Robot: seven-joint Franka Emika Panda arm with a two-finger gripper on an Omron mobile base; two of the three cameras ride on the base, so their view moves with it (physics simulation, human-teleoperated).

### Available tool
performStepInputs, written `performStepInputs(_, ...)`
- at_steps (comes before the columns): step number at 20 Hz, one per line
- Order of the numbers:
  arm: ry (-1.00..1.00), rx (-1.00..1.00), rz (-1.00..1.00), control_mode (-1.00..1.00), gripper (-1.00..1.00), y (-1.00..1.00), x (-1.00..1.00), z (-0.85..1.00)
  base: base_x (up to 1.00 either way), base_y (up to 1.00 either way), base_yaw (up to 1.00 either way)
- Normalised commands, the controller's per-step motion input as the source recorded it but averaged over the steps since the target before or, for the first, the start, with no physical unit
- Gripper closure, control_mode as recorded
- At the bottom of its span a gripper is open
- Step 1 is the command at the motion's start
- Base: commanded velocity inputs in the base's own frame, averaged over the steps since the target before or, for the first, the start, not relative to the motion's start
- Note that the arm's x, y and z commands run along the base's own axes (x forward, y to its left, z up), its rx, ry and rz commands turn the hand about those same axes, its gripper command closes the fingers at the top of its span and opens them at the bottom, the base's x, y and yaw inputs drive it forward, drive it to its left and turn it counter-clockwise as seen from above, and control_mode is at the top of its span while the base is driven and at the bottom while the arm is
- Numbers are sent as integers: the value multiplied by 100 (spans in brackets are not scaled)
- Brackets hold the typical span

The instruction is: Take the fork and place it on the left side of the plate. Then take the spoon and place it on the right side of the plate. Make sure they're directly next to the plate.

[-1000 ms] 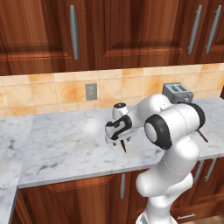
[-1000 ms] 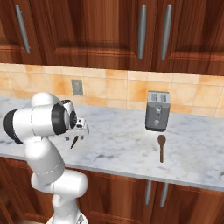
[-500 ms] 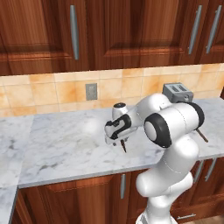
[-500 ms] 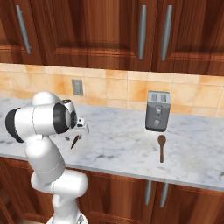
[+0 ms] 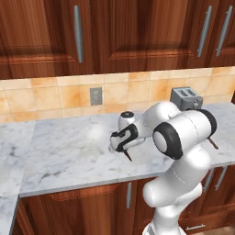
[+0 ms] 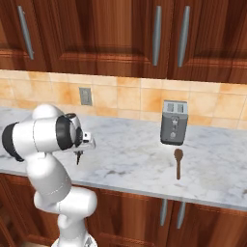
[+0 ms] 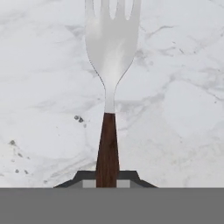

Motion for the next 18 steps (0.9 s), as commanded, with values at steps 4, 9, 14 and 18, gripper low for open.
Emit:
performStepInputs(4,-4,6,0,-100,100,-6,-21,7,0,0,0)
performStepInputs(9,-4,3,0,-100,100,-22,-41,73,0,0,0)
performStepInputs(14,0,0,0,-100,100,-13,-52,100,0,0,0)
performStepInputs(18,-1,0,0,-100,100,-2,-70,97,0,0,0)
